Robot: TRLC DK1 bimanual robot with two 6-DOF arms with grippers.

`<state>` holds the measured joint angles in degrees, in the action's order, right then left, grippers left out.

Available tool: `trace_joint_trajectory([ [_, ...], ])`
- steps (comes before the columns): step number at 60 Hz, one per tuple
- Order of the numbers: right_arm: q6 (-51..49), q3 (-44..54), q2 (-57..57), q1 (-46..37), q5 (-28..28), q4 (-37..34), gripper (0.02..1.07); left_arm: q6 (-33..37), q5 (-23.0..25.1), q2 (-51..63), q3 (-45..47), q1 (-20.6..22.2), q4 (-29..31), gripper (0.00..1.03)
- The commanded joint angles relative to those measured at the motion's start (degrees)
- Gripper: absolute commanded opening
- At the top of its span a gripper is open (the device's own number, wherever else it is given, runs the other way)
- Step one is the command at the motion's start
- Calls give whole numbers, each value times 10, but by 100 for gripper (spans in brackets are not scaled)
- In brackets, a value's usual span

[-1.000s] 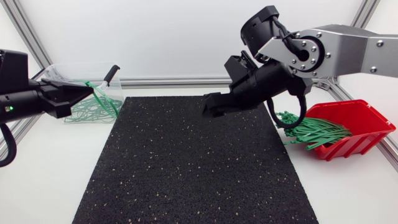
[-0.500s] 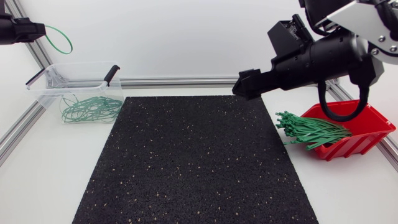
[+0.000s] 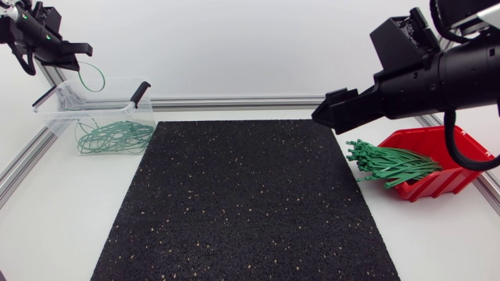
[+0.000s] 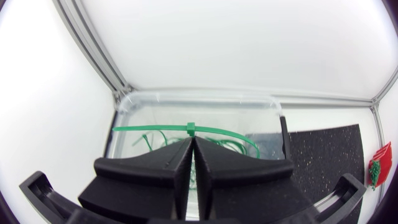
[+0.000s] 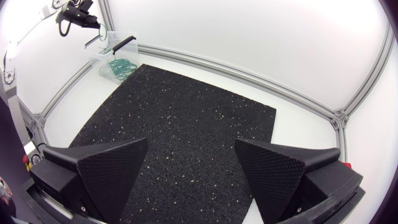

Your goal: Take a green cable tie from the red box, thread the tail through the head to close it, then place it in the transparent bin on the left.

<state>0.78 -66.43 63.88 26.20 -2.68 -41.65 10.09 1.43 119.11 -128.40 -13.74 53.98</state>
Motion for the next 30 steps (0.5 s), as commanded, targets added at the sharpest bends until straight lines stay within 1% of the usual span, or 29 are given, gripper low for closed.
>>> trace_joint_trajectory([
  [1,-10,20,-15,5,8,-7,103,-10,-12,73,-75,14,68,7],
  [3,-10,23,-20,6,9,-10,103,-13,-18,90,-93,17,92,14],
  [6,-10,25,-25,6,9,-13,103,-15,-20,118,-142,20,148,30],
  [8,-10,27,-30,6,9,-17,103,-16,-19,129,-162,23,173,45],
  [9,-10,27,-31,6,9,-18,103,-16,-19,130,-164,23,177,51],
  [10,-10,27,-33,6,9,-19,103,-16,-19,131,-164,23,181,60],
  [12,-10,28,-37,6,9,-22,103,-16,-19,129,-162,24,185,72],
  [16,-10,29,-42,6,9,-26,103,-17,-19,118,-150,25,190,88],
  [21,-10,30,-49,6,9,-30,103,-18,-18,82,-92,27,157,97],
  [24,-10,28,-53,6,9,-34,103,-18,-18,52,-47,27,131,98],
  [30,-10,24,-61,2,12,-40,103,-18,-18,-31,74,32,64,98],
])
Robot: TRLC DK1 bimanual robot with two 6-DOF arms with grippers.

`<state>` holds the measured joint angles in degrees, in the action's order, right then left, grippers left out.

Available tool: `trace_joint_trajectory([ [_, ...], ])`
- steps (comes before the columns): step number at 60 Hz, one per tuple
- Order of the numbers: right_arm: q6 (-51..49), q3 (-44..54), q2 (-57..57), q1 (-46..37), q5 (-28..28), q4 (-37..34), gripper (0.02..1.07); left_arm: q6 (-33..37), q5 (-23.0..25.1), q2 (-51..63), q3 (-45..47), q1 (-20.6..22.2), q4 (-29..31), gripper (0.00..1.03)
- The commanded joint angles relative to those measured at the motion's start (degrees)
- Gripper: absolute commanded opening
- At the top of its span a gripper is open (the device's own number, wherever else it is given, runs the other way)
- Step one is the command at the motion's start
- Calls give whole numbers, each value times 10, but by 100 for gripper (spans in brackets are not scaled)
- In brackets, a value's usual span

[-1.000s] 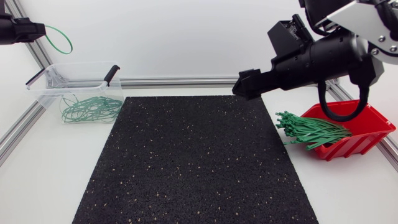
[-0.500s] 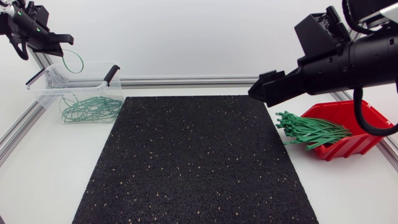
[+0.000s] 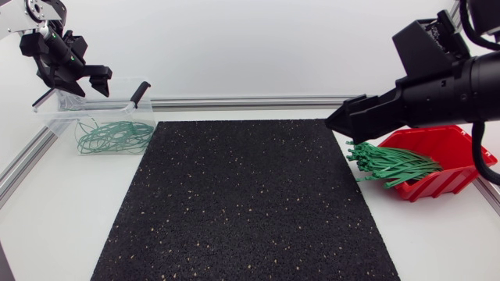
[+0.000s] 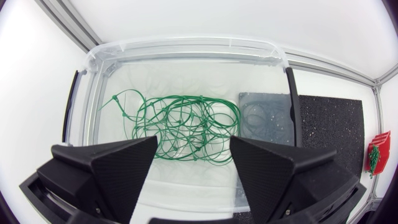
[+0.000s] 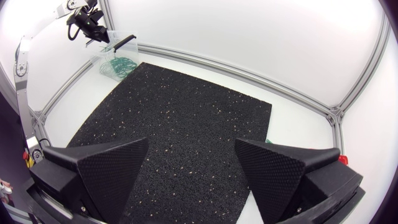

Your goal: Take a green cable tie from the red box, thread the tail through the head to close it, then place it in the transparent bin on the left.

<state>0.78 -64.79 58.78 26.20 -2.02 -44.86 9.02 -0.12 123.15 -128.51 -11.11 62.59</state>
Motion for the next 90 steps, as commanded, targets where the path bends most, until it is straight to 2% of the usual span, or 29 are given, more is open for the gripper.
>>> trace_joint_trajectory([
  [1,-10,8,-12,2,6,-10,103,-8,-2,-82,91,7,-29,98],
  [13,-11,20,-39,-30,13,-12,103,-8,-1,-211,272,19,-119,99],
  [26,-47,74,-88,-111,20,16,103,-8,1,-343,464,22,-241,99],
  [31,-69,99,-113,-148,20,36,103,-8,13,-395,540,26,-299,99],
  [36,-89,129,-139,-181,18,59,103,-4,30,-436,596,30,-328,99],
  [45,-107,177,-181,-226,17,96,103,-7,40,-485,665,33,-353,99],
  [55,-116,239,-249,-249,20,138,103,-12,43,-552,767,32,-425,99],
  [65,-115,296,-289,-253,38,174,103,-15,44,-615,850,32,-488,99],
  [79,-122,362,-349,-253,65,224,103,-24,43,-676,942,33,-546,99],
  [90,-99,420,-397,-255,56,269,103,-35,43,-743,1028,43,-621,99],
])
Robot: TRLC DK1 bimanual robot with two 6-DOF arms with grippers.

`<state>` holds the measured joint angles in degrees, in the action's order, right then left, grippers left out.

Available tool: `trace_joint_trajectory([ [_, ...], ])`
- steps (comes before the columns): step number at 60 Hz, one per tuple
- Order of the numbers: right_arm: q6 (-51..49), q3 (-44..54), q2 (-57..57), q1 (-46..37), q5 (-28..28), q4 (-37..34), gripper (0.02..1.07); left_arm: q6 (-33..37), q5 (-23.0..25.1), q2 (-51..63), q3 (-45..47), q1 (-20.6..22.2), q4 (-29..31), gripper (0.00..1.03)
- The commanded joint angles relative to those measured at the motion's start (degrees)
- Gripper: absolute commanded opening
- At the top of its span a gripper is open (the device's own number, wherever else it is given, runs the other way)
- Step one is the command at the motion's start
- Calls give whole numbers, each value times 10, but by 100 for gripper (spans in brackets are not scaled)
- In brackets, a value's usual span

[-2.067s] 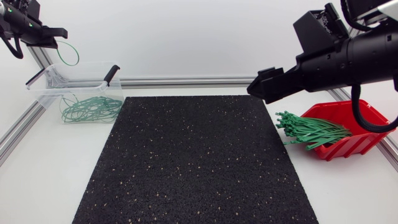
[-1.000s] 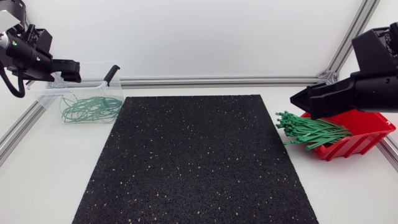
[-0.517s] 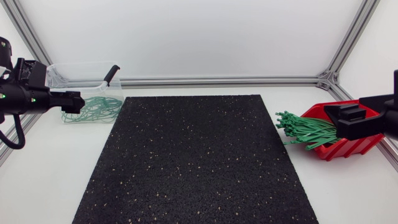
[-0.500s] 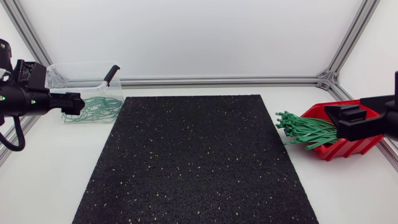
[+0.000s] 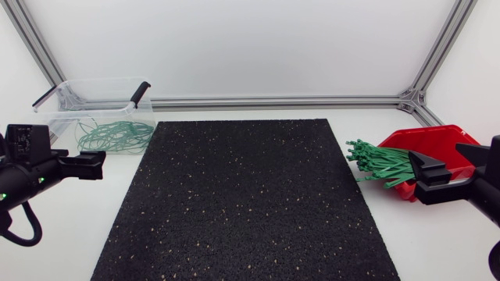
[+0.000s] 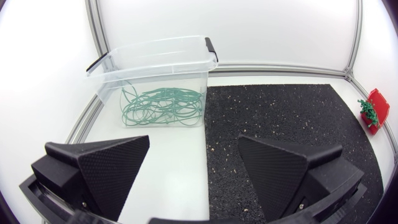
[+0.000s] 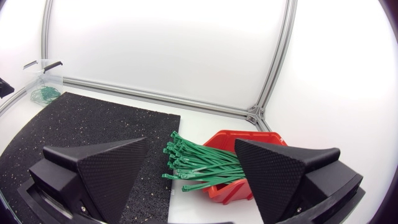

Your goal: Take a green cable tie from the red box, thread the tail through the head to close it, then place it in the transparent bin on the left.

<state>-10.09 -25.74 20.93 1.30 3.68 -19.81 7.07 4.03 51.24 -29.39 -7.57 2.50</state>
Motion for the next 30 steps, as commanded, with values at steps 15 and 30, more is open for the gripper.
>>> trace_joint_trajectory([
  [15,39,102,-79,-8,-12,75,103,-21,0,-89,115,8,-82,99],
  [30,67,173,-139,-10,-24,132,103,-21,-11,-153,185,5,-145,99],
])
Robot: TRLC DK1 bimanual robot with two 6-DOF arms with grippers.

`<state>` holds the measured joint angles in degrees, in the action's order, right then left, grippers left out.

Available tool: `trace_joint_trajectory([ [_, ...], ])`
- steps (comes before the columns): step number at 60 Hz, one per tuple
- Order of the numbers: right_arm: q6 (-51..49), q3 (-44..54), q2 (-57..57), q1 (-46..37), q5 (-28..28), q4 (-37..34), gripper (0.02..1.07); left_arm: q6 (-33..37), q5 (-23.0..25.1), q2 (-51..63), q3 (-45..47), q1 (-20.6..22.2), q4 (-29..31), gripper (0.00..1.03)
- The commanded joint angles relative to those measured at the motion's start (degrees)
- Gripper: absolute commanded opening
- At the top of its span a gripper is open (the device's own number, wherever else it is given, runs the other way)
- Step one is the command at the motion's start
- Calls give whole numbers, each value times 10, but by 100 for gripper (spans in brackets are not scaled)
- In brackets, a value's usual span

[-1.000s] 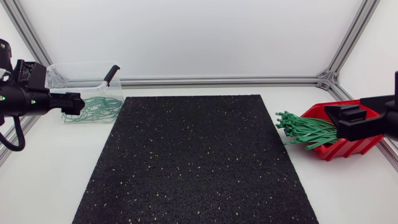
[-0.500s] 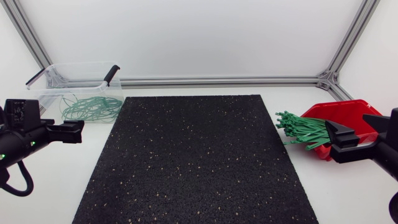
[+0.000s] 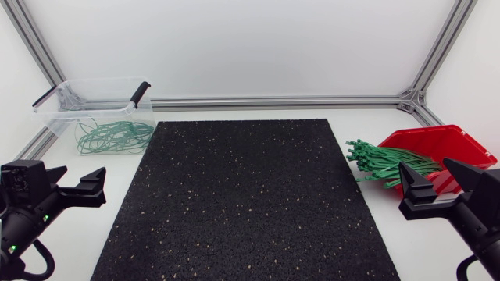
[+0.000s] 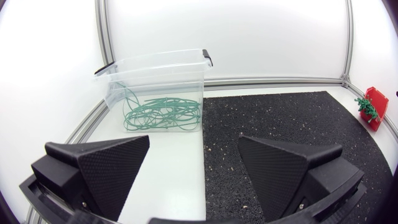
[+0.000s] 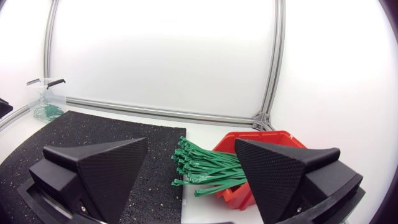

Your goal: Take a green cable tie from the red box, thread the tail through the head to close it, then place it in the transparent bin on the left.

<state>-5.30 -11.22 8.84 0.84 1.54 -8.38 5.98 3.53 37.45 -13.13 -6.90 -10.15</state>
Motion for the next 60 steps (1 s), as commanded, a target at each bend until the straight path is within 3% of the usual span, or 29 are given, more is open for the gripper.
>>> trace_joint_trajectory([
  [1,21,33,-22,-6,-3,21,103,-10,-6,-18,24,-3,-22,99],
  [19,53,112,-88,-8,-15,84,103,-13,-10,-87,78,-5,-48,99],
  [60,53,112,-88,-8,-15,84,103,-45,-27,-284,114,45,54,99],
])
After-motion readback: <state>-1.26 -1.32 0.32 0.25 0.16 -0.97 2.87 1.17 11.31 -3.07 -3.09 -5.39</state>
